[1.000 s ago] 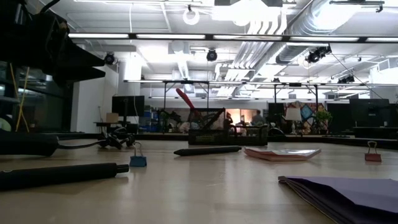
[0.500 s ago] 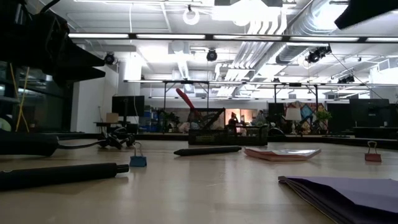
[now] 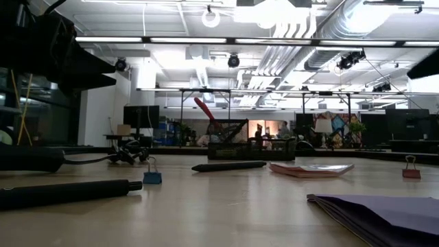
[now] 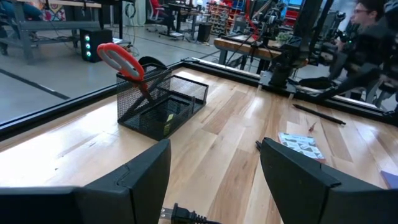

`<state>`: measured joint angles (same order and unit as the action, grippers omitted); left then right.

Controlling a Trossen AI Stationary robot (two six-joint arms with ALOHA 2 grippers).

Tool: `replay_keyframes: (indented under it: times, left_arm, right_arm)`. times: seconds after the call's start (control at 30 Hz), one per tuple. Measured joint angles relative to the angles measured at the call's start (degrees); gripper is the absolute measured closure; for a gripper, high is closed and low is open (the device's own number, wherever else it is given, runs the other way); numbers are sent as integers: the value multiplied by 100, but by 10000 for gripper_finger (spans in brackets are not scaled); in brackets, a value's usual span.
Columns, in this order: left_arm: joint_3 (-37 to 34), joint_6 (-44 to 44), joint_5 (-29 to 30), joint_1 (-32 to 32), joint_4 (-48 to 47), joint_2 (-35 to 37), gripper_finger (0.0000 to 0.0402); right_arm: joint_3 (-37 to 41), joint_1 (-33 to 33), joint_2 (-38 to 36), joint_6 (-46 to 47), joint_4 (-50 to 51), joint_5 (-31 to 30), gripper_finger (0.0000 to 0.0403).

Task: Pick and place office supplies into organizer
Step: Put the pink binder clip into the mesh desk organizer

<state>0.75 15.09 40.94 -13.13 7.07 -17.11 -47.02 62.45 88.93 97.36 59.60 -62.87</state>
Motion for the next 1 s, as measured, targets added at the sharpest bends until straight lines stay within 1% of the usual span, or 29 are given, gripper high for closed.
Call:
replay_keyframes:
  times: [0.07, 0.27, 0.37, 0.57, 0.67, 0.83, 1.0]
  left_arm:
    - [0, 0, 0, 0, 0, 0, 169]
    - [0, 0, 0, 0, 0, 0, 169]
    - [0, 0, 1, 1, 0, 0, 169]
    - [0, 0, 0, 1, 0, 0, 169]
    - [0, 0, 0, -1, 0, -1, 169]
    - [0, 0, -1, 1, 0, -1, 169]
    - [0, 0, 1, -1, 0, 0, 169]
  right_arm:
    - [255, 75, 0, -271, -526, -119, 287]
    - [920, 182, 2, -474, -1831, -185, 287]
    - [1201, 180, 2, -893, -2562, -316, 287]
    - [1652, 171, 2, -1895, -3849, -290, 287]
    - [1753, 169, 15, -2124, -4100, -175, 287]
    - [1765, 152, 269, -2133, -4086, -26, 287]
    - [1765, 6, 719, -1838, -4092, 349, 287]
